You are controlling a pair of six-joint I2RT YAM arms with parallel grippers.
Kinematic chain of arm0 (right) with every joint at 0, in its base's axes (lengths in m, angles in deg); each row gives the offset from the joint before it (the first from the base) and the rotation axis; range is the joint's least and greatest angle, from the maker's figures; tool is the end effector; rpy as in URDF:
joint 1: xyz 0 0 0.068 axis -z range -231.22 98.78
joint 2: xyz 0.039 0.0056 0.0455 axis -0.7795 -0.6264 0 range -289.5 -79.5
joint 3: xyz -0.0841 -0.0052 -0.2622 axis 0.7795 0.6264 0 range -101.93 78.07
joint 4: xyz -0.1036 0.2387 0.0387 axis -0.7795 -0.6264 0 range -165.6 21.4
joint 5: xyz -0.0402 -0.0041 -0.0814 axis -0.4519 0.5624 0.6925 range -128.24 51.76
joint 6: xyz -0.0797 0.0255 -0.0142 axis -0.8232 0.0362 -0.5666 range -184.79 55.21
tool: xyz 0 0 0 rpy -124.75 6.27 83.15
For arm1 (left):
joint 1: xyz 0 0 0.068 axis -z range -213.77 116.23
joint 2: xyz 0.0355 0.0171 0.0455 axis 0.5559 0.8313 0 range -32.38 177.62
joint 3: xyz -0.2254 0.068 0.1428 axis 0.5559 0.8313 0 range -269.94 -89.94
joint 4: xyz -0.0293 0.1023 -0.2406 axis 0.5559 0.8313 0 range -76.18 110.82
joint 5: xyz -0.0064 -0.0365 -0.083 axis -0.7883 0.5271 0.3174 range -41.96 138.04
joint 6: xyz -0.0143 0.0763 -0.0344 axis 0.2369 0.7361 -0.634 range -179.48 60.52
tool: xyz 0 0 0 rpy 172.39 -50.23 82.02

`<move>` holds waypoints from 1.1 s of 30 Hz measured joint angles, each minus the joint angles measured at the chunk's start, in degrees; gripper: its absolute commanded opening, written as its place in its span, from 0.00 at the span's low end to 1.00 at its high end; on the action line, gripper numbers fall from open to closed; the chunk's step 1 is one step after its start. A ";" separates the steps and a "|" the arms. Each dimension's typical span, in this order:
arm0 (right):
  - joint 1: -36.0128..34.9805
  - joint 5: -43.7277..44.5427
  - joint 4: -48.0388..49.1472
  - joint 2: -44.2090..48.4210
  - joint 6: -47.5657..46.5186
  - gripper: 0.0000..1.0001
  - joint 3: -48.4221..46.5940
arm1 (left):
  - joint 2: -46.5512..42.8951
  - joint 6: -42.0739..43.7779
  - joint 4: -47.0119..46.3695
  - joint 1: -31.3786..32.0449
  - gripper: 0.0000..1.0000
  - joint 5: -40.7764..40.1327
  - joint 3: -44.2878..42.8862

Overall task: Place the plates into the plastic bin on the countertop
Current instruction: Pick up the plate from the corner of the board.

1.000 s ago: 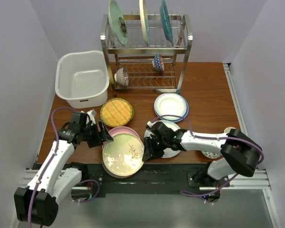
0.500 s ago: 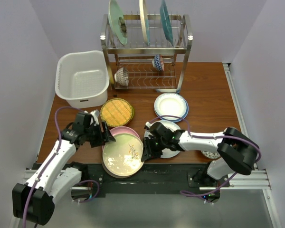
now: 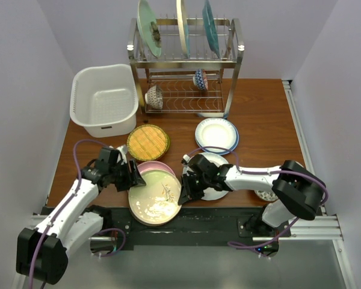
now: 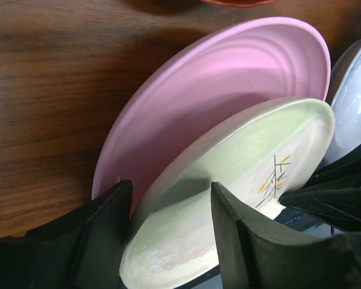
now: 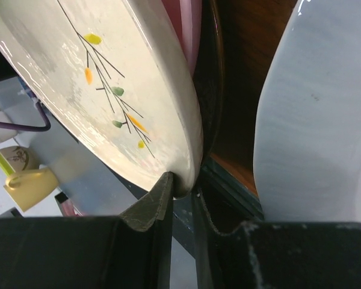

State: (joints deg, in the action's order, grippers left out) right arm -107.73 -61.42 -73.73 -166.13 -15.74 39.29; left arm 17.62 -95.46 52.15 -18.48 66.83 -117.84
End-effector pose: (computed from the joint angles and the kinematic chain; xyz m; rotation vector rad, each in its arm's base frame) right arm 0.1412 0.2666 0.1232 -0.3809 2.8338 1.1144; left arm 0.1587 -0.0683 0.1547 -0.3727 2.7044 -0.7182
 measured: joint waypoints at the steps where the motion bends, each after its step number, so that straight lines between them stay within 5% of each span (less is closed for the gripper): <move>1: 0.00 0.00 -0.04 0.02 0.04 0.13 0.00 | -0.33 0.00 -0.07 0.00 0.52 -0.20 0.17; 7: 0.02 0.13 -1.20 0.13 0.26 0.13 0.02 | -1.97 0.07 -0.33 0.00 0.42 -0.48 0.61; 21: 0.00 -0.33 -2.60 0.13 1.07 0.13 0.79 | -6.01 0.04 -5.25 -0.04 0.50 7.30 2.67; 33: -0.07 -0.35 -2.25 0.15 0.94 0.13 1.20 | -8.33 0.13 -7.39 0.17 0.47 19.12 3.06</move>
State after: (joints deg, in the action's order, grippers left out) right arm -107.79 -61.77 -75.98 -165.98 -14.80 40.49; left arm 9.29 -95.33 44.76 -18.31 85.95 -114.78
